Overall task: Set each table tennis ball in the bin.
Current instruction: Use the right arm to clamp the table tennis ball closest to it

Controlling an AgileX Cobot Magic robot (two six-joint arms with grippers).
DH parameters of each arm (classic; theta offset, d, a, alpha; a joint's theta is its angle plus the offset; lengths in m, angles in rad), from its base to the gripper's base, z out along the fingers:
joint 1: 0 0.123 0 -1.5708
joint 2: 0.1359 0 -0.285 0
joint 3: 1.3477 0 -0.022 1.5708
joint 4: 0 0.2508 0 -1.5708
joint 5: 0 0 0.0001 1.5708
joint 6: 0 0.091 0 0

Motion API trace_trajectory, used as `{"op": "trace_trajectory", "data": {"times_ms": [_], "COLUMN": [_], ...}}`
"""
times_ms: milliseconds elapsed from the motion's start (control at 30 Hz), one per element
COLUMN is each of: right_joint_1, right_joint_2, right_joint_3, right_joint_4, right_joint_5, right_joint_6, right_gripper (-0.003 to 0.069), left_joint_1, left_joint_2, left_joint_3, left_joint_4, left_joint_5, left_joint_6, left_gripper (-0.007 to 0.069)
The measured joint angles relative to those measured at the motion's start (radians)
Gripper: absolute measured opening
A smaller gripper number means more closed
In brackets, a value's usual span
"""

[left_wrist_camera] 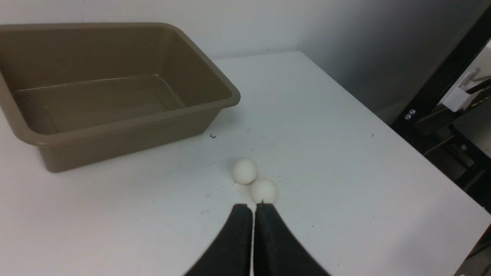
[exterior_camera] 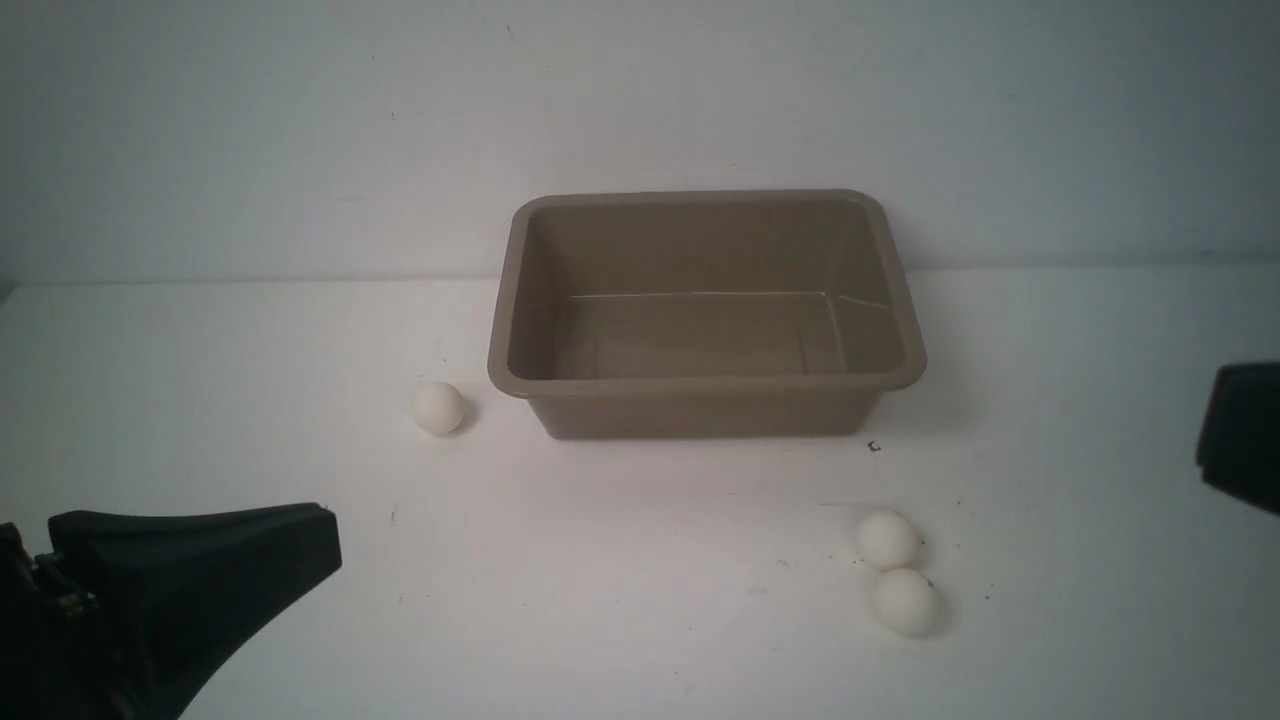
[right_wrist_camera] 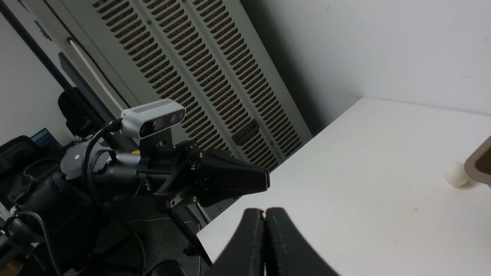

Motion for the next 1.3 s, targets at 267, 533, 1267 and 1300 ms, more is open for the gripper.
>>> {"op": "trace_trajectory", "data": {"times_ms": [267, 533, 1267, 1300], "right_joint_1": [0.000, 0.000, 0.001, 0.001], "right_joint_2": [0.000, 0.028, 0.536, 0.536], "right_joint_3": [0.000, 0.000, 0.000, 0.000], "right_joint_4": [0.000, 0.000, 0.000, 0.000], "right_joint_5": [0.009, 0.016, 0.467, 0.528], "right_joint_6": [-0.002, -0.026, -0.885, -0.907], "right_gripper": [-0.0008, -0.0008, -0.0008, -0.0008], "left_joint_1": [0.000, 0.000, 0.000, 0.000], "left_joint_2": [0.000, 0.025, 0.140, 0.140], "left_joint_3": [0.000, -0.007, -0.007, -0.007], "left_joint_4": [-0.063, 0.228, 0.767, 0.765], "left_joint_5": [0.009, 0.021, -0.051, -0.051], "left_joint_6": [0.000, -0.002, -0.463, -0.463], "left_gripper": [-0.0004, -0.0004, -0.0004, -0.0004]}}
